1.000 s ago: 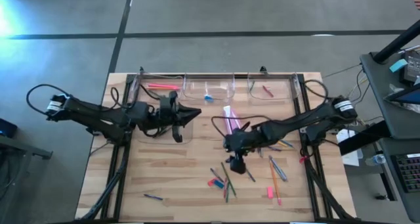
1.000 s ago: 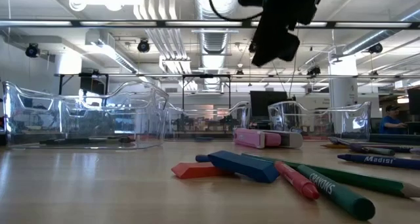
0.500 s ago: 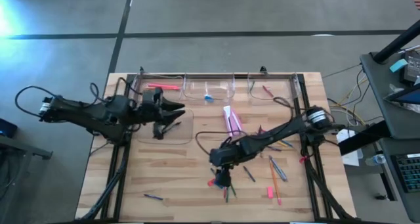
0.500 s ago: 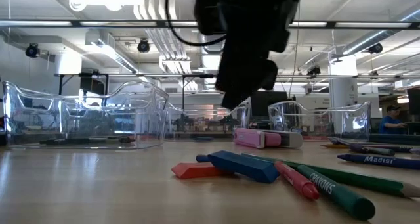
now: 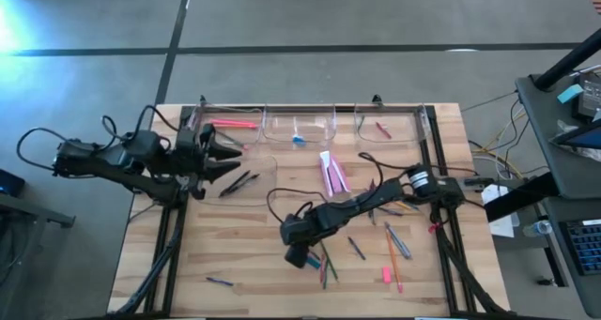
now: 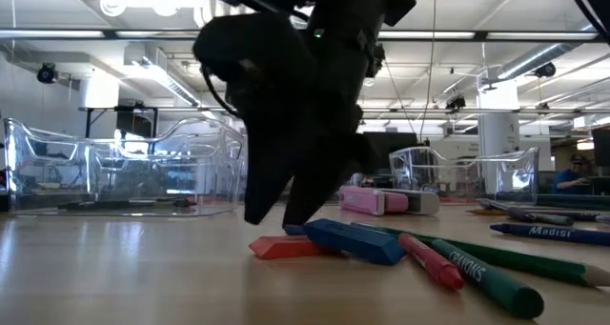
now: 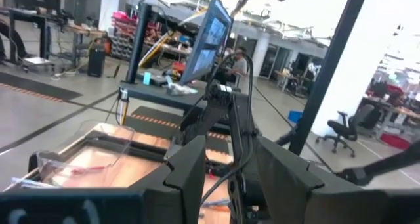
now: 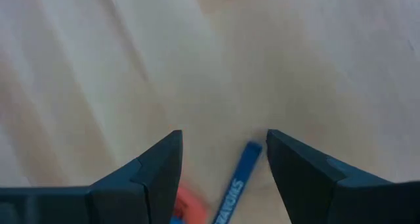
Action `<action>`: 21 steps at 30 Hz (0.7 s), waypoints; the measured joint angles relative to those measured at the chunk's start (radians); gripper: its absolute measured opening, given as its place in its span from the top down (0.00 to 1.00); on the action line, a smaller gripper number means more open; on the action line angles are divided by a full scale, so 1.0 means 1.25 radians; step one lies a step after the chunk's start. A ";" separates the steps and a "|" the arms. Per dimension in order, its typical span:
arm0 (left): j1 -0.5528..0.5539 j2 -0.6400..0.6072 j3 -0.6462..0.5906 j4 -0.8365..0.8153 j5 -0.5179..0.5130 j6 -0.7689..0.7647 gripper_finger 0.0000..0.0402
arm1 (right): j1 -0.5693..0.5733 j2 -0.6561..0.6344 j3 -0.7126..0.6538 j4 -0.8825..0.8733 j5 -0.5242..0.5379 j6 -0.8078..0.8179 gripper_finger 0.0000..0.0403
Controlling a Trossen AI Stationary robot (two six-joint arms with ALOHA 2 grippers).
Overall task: Sort crayons/erasers/pens/pencils in bins
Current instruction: Put the blue crayon into the top right transparent bin
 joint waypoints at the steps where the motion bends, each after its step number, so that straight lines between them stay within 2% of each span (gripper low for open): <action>1: 0.000 -0.001 0.000 -0.005 0.005 0.002 0.70 | 0.000 0.008 0.012 -0.006 0.005 0.009 0.48; 7: 0.000 -0.001 -0.001 -0.034 0.042 0.004 0.70 | 0.001 0.019 0.035 -0.050 0.031 0.066 0.48; 12: -0.001 -0.001 -0.001 -0.039 0.056 0.004 0.70 | 0.000 0.017 0.054 -0.141 0.048 0.076 0.48; 21: 0.000 -0.006 -0.001 -0.039 0.059 0.017 0.70 | 0.028 0.016 0.051 -0.152 0.047 0.085 0.48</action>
